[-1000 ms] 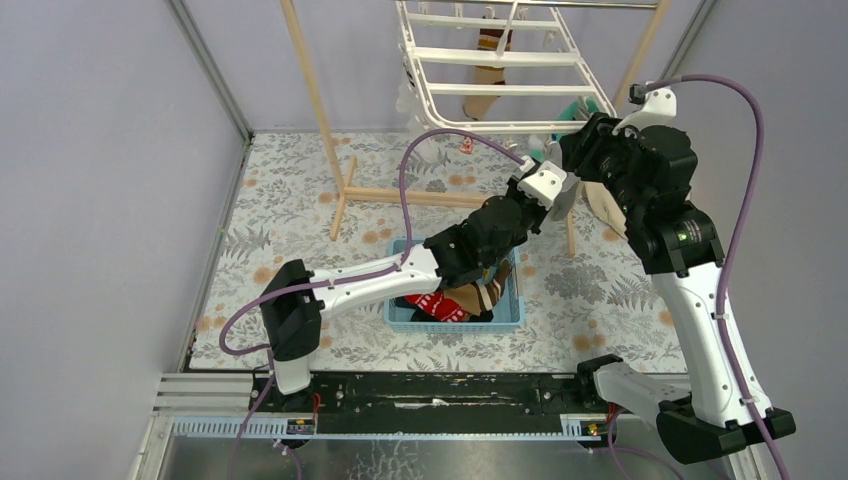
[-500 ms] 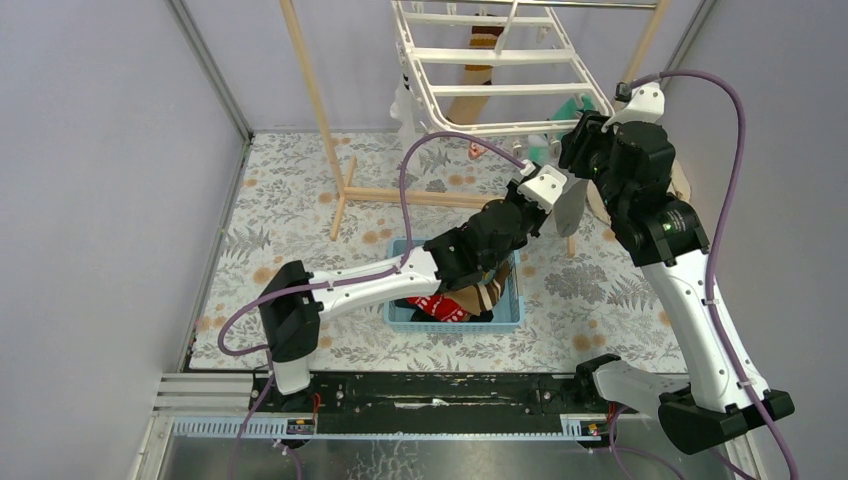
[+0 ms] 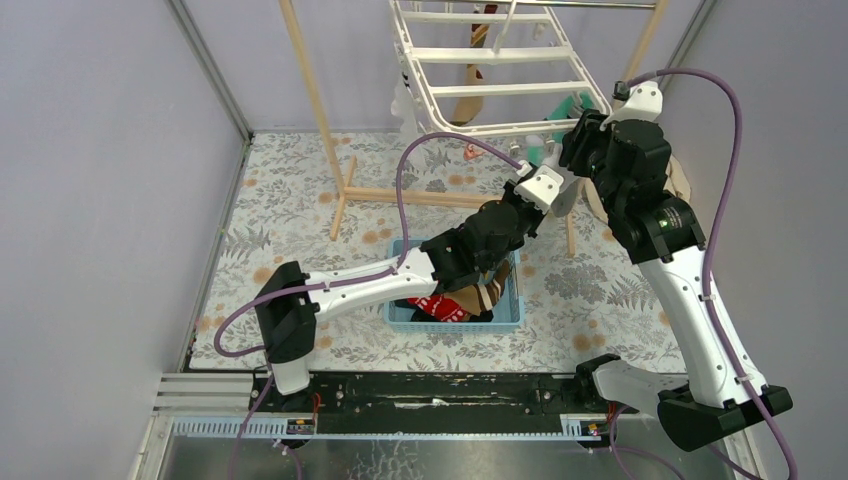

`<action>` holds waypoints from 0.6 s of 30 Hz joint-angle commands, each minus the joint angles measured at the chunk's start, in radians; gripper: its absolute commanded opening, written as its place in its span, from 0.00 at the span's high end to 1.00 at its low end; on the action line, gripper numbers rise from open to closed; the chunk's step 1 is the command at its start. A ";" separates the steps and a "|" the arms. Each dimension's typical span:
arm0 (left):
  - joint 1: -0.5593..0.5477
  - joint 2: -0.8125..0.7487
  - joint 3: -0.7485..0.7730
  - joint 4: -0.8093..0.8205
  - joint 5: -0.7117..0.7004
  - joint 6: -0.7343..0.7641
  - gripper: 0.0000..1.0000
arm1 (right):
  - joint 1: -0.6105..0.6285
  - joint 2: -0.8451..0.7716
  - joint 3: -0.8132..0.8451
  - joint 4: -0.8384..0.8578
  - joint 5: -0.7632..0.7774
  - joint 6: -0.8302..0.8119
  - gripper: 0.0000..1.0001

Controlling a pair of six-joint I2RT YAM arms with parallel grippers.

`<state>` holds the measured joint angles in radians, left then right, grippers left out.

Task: Remove the socks clipped to the hanger
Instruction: Remove the sock from the hanger.

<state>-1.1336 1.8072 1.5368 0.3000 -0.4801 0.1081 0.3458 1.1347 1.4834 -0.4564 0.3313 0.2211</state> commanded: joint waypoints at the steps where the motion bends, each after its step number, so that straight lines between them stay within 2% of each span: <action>1: -0.008 -0.036 -0.014 0.051 -0.029 0.022 1.00 | 0.008 0.002 0.019 0.101 0.018 0.006 0.52; 8: -0.008 -0.040 -0.018 0.052 -0.033 0.023 1.00 | 0.008 0.004 0.022 0.114 0.006 0.014 0.66; 12: -0.008 -0.048 -0.028 0.055 -0.036 0.022 1.00 | 0.010 0.002 0.019 0.115 0.001 0.018 0.92; 14: -0.008 -0.054 -0.034 0.056 -0.037 0.022 1.00 | 0.012 -0.001 0.011 0.117 0.001 0.020 1.00; 18: -0.008 -0.074 -0.060 0.057 -0.040 0.017 1.00 | 0.012 -0.006 0.000 0.120 -0.005 0.024 1.00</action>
<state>-1.1336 1.7996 1.5009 0.2993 -0.4908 0.1093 0.3470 1.1416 1.4826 -0.4076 0.3309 0.2348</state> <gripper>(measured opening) 0.183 0.063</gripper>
